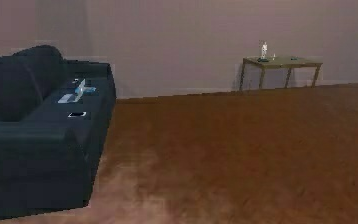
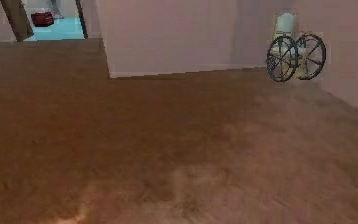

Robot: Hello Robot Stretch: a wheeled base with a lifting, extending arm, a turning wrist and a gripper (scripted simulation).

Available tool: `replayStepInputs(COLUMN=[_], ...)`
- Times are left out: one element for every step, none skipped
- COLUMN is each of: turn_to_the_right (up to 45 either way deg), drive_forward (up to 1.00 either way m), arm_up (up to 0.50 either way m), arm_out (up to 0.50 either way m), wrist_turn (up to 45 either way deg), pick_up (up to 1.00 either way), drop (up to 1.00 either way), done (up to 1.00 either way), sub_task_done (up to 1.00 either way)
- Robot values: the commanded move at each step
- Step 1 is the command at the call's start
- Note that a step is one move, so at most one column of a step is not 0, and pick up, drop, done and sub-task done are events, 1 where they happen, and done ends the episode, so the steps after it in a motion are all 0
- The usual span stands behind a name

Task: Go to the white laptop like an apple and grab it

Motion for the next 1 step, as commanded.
replayStepInputs(turn_to_the_right=[0.0], drive_forward=[1.0], arm_up=[0.0], arm_out=[0.0], wrist_turn=[0.0], pick_up=[0.0], drop=[0.0], done=[0.0], sub_task_done=[0.0])
